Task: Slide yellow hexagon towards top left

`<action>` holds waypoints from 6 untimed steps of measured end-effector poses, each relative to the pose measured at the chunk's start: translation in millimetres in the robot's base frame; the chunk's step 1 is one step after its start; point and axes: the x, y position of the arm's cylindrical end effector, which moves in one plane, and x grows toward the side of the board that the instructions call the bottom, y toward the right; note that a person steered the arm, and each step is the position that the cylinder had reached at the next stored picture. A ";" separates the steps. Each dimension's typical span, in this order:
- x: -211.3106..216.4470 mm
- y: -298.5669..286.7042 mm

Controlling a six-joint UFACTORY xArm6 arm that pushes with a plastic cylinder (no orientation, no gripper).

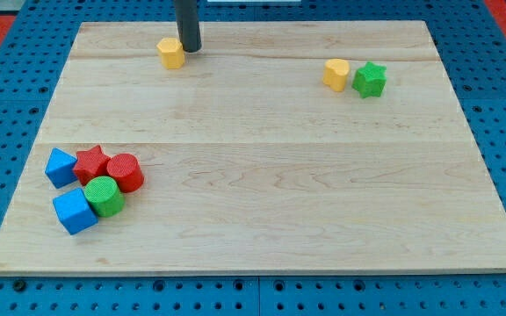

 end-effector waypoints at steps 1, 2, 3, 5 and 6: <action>6.2 -11.0; 13.6 -10.3; 18.2 -8.8; 18.3 -71.5; 18.3 -88.9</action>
